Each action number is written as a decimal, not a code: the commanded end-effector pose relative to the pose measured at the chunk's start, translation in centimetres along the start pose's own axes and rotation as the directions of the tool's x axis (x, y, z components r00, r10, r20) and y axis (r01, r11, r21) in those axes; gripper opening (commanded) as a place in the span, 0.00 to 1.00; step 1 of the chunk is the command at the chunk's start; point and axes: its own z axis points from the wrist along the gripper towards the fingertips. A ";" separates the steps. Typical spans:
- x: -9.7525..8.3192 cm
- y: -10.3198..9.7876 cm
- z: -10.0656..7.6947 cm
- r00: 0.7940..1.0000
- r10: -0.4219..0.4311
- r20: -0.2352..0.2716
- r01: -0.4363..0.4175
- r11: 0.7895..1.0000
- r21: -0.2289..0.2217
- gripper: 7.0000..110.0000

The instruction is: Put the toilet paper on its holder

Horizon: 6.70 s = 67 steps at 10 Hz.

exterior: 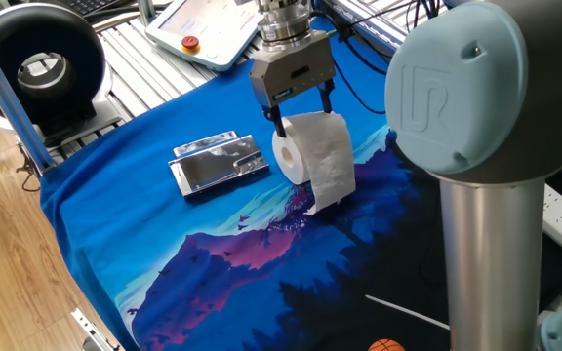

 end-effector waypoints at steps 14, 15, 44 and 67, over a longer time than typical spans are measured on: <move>0.4 0.4 0.4 0.998 0.028 -0.060 -0.030 0.999 -0.018 0.79; 0.6 0.6 0.1 0.997 0.030 -0.065 -0.031 0.999 -0.017 0.79; -4.0 -0.8 -0.7 0.999 0.047 0.027 -0.045 0.995 -0.087 1.00; 1.4 5.4 -8.5 0.954 -0.159 0.254 0.155 0.987 0.038 0.79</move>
